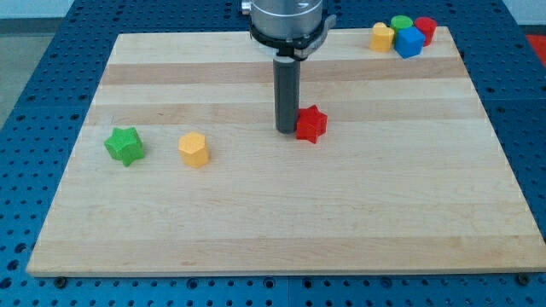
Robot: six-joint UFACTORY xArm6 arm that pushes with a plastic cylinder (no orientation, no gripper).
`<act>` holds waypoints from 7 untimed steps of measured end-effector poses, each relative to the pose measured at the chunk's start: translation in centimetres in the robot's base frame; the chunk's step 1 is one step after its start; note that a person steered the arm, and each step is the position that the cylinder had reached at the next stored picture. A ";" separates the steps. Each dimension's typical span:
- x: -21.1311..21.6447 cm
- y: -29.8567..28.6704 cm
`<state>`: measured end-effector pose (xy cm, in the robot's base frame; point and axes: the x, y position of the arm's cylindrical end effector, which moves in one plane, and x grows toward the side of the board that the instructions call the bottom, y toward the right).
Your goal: Move the red star to the bottom of yellow heart
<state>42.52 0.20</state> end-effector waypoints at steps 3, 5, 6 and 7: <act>0.8 4.7; -3.7 6.8; -2.8 4.2; -4.6 1.7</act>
<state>37.95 1.87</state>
